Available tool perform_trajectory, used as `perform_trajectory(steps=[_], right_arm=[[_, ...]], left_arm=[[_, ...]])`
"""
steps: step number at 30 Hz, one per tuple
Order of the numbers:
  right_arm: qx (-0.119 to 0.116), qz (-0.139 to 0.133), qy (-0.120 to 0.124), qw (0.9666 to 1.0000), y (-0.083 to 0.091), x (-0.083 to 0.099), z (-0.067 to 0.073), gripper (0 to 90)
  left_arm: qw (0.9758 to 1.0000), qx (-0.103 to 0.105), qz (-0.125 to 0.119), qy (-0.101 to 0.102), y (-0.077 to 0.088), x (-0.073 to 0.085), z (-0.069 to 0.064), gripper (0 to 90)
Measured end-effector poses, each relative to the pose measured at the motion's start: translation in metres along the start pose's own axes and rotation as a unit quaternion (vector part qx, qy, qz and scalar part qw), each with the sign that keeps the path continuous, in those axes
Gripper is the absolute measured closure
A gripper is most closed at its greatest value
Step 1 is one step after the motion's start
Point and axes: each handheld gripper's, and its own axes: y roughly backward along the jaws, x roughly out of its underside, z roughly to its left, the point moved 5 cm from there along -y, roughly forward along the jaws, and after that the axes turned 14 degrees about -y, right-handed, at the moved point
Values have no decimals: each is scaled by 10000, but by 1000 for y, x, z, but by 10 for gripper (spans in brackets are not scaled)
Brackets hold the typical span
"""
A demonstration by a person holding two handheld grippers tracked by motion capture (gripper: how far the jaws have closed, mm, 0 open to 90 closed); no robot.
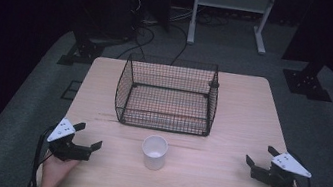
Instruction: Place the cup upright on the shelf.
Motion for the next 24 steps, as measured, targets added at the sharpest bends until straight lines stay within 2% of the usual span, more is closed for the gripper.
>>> perform_trajectory(steps=[7,11,16,19,24], right_arm=[[-4,18,27,10000,-1,0,0,131],[2,24,26,10000,-1,0,0,131],[19,35,77,10000,-1,0,1,131],[28,48,101,9999,-1,0,2,131],[33,42,107,9999,-1,0,2,131]], left_arm=[[9999,-12,-137,-39,3,-5,0,32],[9998,70,-186,-81,1,-12,-4,30],[9991,158,-218,-324,-6,-27,-9,30],[9984,312,-167,-442,-13,-36,-12,30],[9970,445,-56,-634,-19,-46,-16,26]])
